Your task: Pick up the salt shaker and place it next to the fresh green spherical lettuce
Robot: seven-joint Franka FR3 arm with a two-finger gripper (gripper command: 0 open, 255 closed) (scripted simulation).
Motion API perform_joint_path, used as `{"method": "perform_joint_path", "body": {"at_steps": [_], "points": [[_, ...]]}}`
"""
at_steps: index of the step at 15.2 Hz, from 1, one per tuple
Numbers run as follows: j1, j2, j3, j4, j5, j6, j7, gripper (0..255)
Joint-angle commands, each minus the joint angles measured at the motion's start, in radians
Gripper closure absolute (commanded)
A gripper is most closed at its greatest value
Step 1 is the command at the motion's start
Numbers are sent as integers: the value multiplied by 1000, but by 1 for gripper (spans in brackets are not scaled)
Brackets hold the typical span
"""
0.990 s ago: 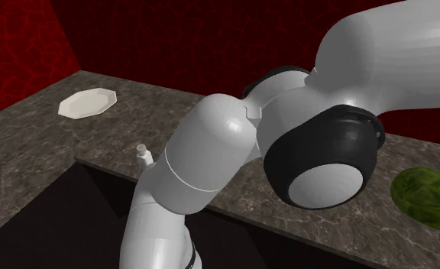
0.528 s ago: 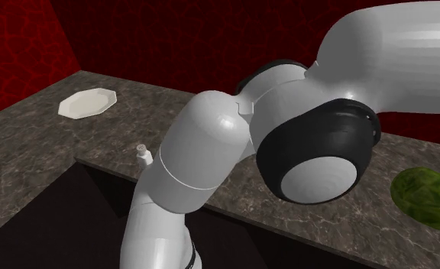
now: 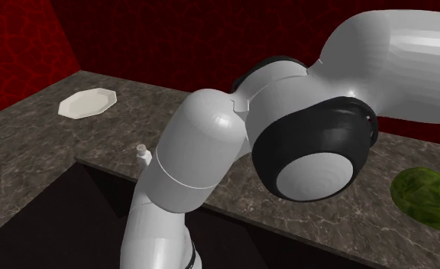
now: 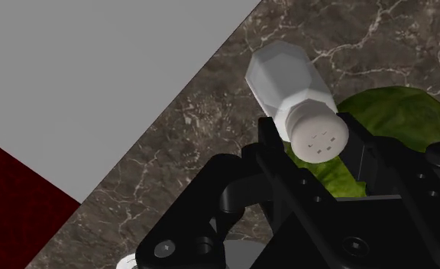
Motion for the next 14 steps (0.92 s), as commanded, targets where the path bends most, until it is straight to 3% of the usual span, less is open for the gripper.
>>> {"method": "perform_joint_path", "body": {"at_steps": [1,14], "points": [[1,-3,0,-33,-1,30,2,255],[3,12,2,-185,-1,197,12,255]]}}
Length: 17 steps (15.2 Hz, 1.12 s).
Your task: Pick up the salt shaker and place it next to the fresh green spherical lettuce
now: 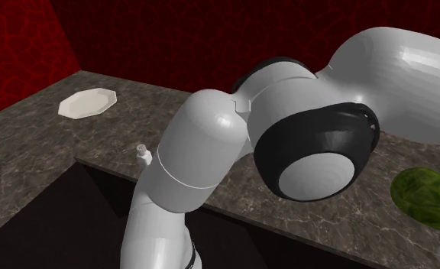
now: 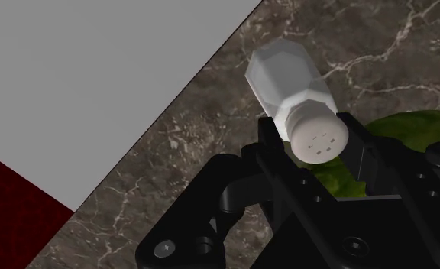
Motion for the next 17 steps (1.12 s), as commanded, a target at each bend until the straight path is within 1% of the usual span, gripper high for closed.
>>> {"method": "perform_joint_path", "body": {"at_steps": [1,8,16,17], "points": [[-1,6,0,-17,1,24,0,255],[-2,31,1,-73,2,105,4,255],[-2,32,1,-73,2,105,4,255],[-2,32,1,-73,2,105,4,0]]}}
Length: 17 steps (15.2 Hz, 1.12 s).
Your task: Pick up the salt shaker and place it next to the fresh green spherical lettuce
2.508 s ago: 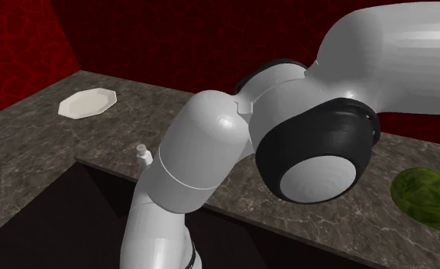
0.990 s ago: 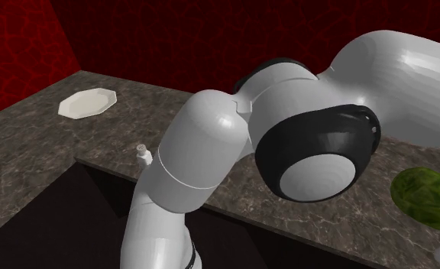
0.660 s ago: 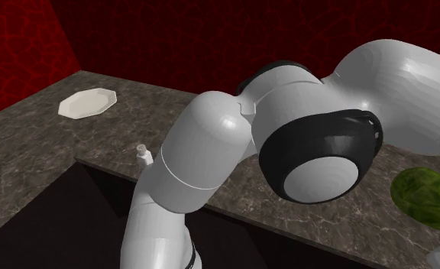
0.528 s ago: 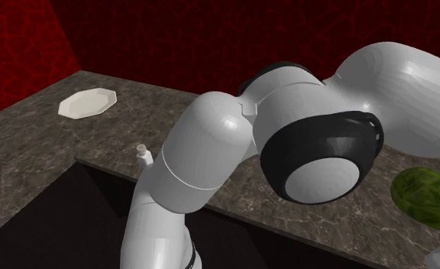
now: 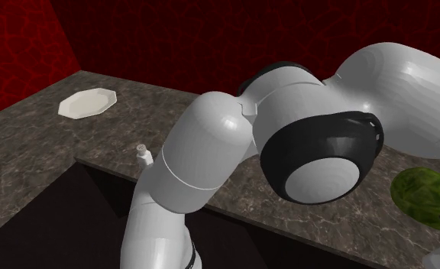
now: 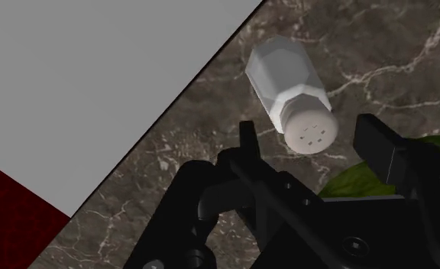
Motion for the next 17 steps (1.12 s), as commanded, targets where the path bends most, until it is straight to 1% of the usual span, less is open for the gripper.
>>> {"method": "perform_joint_path", "body": {"at_steps": [1,5,9,17], "points": [[0,0,0,0,0,0,0,0],[0,0,0,0,0,0,0,0],[6,-38,0,70,-3,-108,1,0],[6,-38,0,70,-3,-108,1,0]]}}
